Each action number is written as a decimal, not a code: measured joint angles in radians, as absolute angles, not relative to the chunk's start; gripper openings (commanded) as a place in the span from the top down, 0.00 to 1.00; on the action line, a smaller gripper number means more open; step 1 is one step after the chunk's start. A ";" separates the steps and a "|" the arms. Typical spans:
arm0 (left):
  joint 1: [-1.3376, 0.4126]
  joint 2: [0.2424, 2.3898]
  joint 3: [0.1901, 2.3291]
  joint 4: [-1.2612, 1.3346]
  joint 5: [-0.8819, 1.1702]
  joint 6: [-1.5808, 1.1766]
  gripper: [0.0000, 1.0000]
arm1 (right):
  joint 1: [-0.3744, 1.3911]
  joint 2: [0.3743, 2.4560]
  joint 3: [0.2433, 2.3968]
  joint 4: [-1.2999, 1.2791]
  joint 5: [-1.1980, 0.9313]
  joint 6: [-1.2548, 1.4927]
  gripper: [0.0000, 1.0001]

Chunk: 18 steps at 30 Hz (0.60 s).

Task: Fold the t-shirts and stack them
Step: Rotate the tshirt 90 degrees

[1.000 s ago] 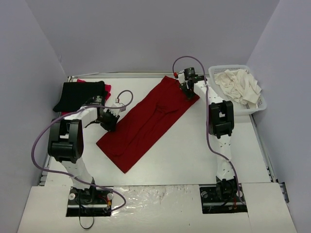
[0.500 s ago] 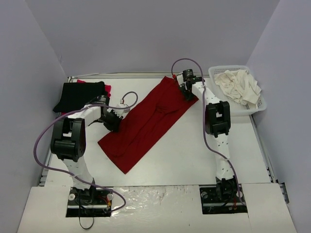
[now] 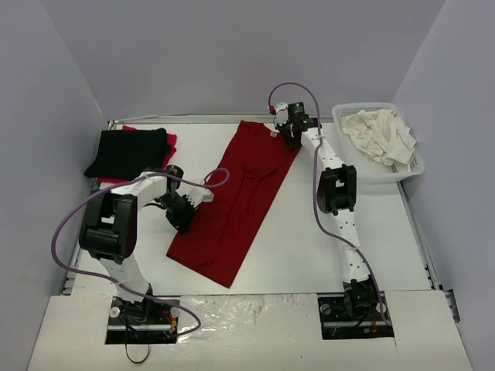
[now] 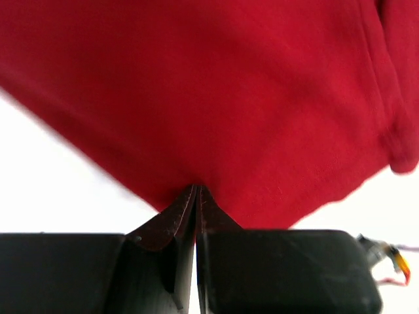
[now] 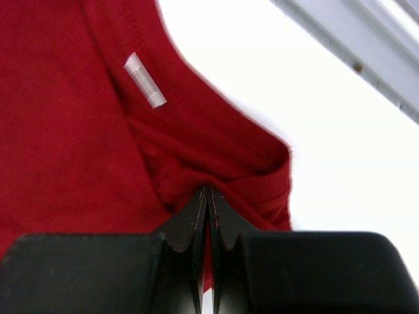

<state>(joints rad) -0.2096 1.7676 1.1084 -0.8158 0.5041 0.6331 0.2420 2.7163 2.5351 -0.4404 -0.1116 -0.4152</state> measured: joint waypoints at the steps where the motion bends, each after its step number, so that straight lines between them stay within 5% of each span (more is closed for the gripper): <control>1: -0.218 1.761 1.095 -0.834 0.503 0.641 0.98 | 0.243 2.730 2.559 -0.438 -0.121 -0.414 1.00; 18: -0.342 1.687 1.126 -1.010 0.555 0.693 0.98 | 0.262 2.792 2.577 -0.252 -0.067 -0.484 1.00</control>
<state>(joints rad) -0.3420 1.6871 1.1255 -1.0096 0.5549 0.6930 0.2623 2.7922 2.5767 -0.2523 -0.0666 -0.4835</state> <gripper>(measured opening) 0.028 0.001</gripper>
